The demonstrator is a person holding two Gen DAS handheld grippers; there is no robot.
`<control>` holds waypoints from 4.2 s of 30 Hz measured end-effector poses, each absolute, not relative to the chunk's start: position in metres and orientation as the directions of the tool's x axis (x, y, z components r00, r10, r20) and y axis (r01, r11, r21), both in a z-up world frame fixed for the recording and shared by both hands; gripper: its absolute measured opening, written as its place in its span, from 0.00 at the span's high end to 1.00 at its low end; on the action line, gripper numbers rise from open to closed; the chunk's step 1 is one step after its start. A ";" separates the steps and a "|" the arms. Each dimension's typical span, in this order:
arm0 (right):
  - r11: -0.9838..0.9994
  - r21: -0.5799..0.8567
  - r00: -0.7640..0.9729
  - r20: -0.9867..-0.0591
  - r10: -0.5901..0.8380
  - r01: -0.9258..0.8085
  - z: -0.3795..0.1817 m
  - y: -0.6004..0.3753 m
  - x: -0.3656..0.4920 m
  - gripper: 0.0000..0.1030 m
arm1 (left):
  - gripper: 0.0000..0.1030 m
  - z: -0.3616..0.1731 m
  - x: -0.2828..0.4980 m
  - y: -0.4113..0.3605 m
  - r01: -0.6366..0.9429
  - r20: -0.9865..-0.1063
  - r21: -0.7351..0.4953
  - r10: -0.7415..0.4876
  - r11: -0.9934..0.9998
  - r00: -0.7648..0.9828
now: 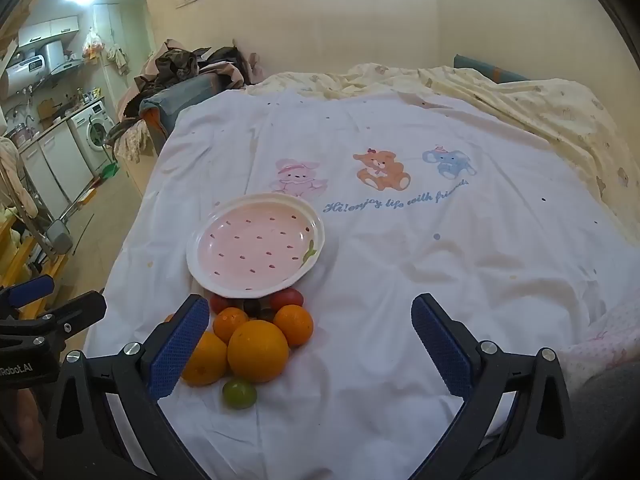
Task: Organize fruits
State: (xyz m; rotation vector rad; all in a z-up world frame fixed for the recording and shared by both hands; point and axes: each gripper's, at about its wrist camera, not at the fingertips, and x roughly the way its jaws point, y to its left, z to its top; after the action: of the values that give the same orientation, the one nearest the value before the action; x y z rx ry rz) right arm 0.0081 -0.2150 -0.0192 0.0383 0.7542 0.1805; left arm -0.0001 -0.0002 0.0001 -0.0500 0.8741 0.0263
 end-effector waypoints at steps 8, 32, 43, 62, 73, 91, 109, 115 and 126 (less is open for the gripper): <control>0.984 0.101 0.717 -0.674 0.178 -0.150 -0.020 -0.215 0.009 0.00 | 0.00 0.000 -0.003 -0.006 -0.051 -0.766 -0.035 0.006 0.998 0.642; 0.983 0.106 0.720 -0.670 0.181 -0.149 -0.017 -0.217 0.009 0.00 | 0.00 -0.002 -0.001 0.000 -0.054 -0.780 -0.062 -0.015 0.997 0.625; 0.983 0.114 0.718 -0.672 0.182 -0.143 -0.016 -0.220 0.010 0.00 | 0.00 0.006 -0.003 -0.004 -0.055 -0.772 -0.051 -0.005 0.997 0.636; 0.983 0.114 0.719 -0.671 0.182 -0.142 -0.016 -0.219 0.010 0.00 | 0.00 0.006 -0.002 0.000 -0.065 -0.777 -0.053 0.000 0.996 0.630; 0.983 0.114 0.719 -0.671 0.183 -0.143 -0.016 -0.219 0.010 0.00 | 0.00 0.006 -0.002 -0.001 -0.066 -0.775 -0.049 0.003 0.997 0.631; 0.983 0.112 0.720 -0.670 0.182 -0.143 -0.016 -0.219 0.010 0.00 | 0.00 0.003 0.002 0.002 -0.072 -0.779 -0.048 0.007 0.996 0.627; 0.986 0.164 0.676 -0.723 0.144 -0.035 -0.024 -0.242 0.022 0.00 | 0.01 -0.034 0.037 0.026 -0.203 -0.921 -0.044 0.039 0.978 0.387; 0.973 0.229 0.624 -0.765 0.157 0.037 -0.035 -0.262 0.029 0.00 | 0.09 -0.062 0.042 0.000 -0.216 -0.968 -0.121 -0.067 0.969 0.240; 0.962 0.268 0.614 -0.769 0.177 0.058 -0.038 -0.270 0.031 0.00 | 0.21 -0.101 0.061 -0.029 -0.312 -0.980 -0.174 -0.133 0.934 0.149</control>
State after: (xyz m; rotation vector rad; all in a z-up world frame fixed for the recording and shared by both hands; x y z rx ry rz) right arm 0.0308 -0.2704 -0.0378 0.2796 0.9101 0.0696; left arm 0.0606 -0.0288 -0.1010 -0.3759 1.4252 0.1330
